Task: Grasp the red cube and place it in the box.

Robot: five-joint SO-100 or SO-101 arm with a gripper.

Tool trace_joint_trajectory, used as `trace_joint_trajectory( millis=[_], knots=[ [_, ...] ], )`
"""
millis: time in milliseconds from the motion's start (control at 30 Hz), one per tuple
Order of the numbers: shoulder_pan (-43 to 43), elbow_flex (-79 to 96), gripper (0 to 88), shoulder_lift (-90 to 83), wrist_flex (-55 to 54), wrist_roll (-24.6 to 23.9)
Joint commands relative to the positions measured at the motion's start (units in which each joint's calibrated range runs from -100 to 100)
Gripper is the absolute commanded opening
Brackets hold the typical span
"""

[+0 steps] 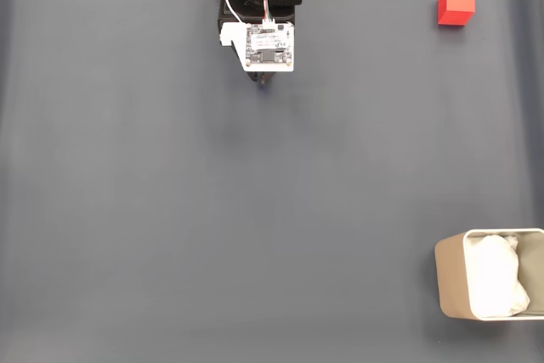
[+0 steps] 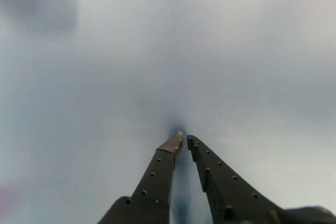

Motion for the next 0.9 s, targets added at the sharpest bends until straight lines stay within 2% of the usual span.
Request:
trace_joint_trajectory(
  millis=[0, 867],
  knots=[
    [0.54, 0.45, 0.1, 0.0, 1.19, 0.15],
    [0.26, 0.45, 0.1, 0.0, 1.19, 0.2]
  ],
)
